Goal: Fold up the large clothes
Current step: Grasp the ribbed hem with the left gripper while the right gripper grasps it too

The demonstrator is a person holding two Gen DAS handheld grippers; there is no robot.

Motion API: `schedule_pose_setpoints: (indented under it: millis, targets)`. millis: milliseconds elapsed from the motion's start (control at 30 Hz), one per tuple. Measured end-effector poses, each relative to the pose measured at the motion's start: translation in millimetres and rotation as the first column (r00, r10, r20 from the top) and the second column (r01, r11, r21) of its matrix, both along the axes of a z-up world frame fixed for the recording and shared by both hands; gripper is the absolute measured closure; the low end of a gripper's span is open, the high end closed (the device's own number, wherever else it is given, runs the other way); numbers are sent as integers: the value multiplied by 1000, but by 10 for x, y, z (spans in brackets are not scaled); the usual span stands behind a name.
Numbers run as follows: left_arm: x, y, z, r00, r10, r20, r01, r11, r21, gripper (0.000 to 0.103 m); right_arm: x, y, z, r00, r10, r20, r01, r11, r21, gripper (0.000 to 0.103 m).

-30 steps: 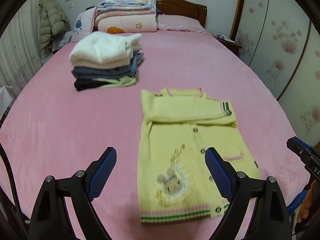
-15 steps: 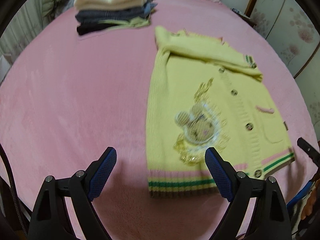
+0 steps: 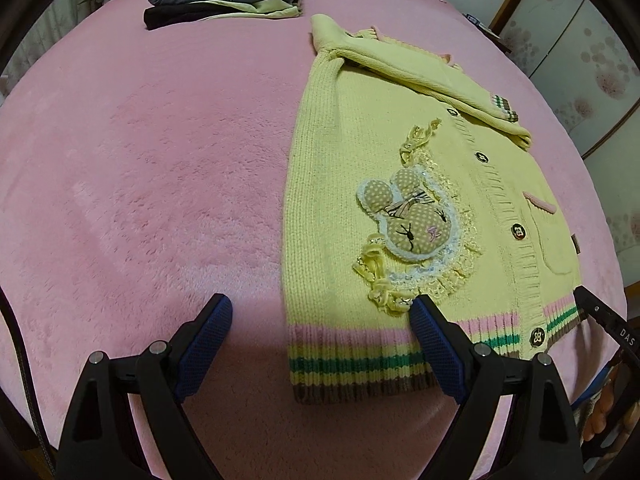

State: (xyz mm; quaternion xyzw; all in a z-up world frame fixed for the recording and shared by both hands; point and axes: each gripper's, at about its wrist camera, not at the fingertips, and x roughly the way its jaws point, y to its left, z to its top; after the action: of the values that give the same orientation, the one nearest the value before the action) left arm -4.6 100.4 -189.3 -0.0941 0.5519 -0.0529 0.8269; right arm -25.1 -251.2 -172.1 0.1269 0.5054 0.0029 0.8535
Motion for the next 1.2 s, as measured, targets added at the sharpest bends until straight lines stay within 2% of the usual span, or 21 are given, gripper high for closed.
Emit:
schedule_pose_setpoints:
  millis: [100,167,233,267,300,333,400,600,800,933,1000,1100,1200]
  targets:
    - [-10,5,-12,1000,-9,12,9,1000,-15,16,16,-5,-26,1000,12,3,-12,1000,18,65]
    - [-24,-11,-14,1000,-21,18,22,999,-29,24,14,-3,-51,1000,24,7,-24,999,40,65]
    - [-28,-44,-16,999,-40,21,41,998,-47,41,22,4,-65,999,38,6,-38,997,67,66]
    - [-30,-67,-17,998,-54,23,56,996,-63,47,22,8,-72,999,49,7,-49,995,86,73]
    - [-30,-84,-20,997,-67,22,69,994,-79,59,25,17,-80,998,60,4,-60,993,102,83]
    - [-23,-93,-24,997,-75,20,76,993,-90,73,28,28,-90,998,69,0,-69,991,116,87]
    - [-3,-140,-32,996,-86,14,87,990,-114,90,23,60,-80,997,80,5,-80,990,116,91]
    - [38,-145,192,997,-65,51,72,987,-142,94,10,91,120,994,94,57,-101,986,136,93]
    - [261,34,804,983,13,185,35,967,-254,94,179,-12,704,977,87,196,-125,973,192,93]
    - [705,130,1087,973,62,225,7,956,-294,94,562,-93,1025,962,75,263,-136,965,223,93]
    - [994,154,1129,973,81,215,-13,955,-298,94,844,-126,1125,960,60,275,-130,961,245,93]
    - [1472,142,1068,977,109,181,-49,951,-305,94,1281,-176,1146,965,31,262,-109,952,287,93]
    - [1966,103,881,981,132,139,-85,950,-300,93,1721,-196,1016,974,3,226,-77,945,318,93]
